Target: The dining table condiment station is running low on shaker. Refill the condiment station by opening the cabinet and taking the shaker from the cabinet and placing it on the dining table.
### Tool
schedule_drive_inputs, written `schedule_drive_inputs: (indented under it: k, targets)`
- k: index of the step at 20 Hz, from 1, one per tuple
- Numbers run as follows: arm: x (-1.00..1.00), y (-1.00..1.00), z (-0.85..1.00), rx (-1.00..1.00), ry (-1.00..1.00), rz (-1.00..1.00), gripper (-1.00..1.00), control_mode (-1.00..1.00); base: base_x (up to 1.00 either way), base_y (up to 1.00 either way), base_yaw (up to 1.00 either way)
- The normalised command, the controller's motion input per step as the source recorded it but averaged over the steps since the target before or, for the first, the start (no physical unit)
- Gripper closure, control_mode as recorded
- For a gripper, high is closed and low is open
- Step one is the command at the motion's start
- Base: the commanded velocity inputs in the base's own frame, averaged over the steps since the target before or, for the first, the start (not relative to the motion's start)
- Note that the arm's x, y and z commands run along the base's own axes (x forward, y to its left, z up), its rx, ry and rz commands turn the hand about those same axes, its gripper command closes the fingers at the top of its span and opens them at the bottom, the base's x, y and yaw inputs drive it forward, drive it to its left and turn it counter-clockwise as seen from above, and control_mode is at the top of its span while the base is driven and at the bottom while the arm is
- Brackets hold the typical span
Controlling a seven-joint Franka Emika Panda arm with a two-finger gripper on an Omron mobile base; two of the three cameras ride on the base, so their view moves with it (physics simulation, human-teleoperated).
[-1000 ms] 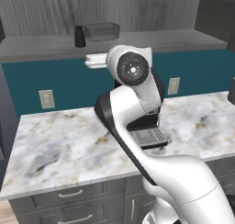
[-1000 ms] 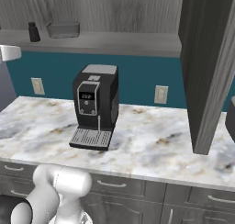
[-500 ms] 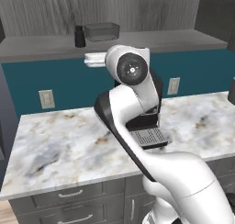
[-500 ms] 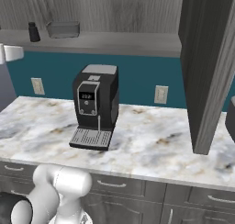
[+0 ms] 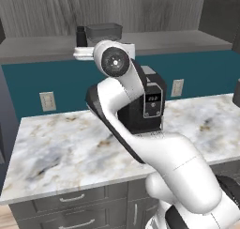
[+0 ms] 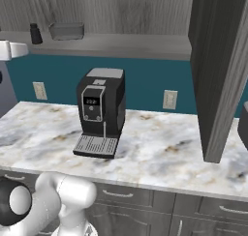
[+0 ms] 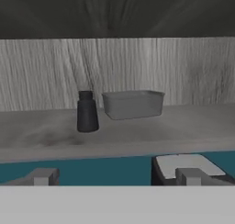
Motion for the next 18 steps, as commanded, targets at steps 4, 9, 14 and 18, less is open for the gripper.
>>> schedule_drive_inputs:
  k: [4, 9, 14, 18]
  targets:
    - [0.37, 0.48, 0.28, 0.00, -0.01, 0.01, -1.00, -1.00, 0.00, 0.00, 0.00]
    - [0.42, 0.29, 0.17, 0.00, -0.02, 0.03, -1.00, -1.00, 0.00, 0.00, 0.00]
    - [0.46, 0.01, 0.00, 0.00, 0.00, 0.05, -1.00, -1.00, 0.00, 0.00, 0.00]
    - [0.53, 0.00, 0.00, 0.00, 0.00, 0.06, -1.00, -1.00, 0.00, 0.00, 0.00]
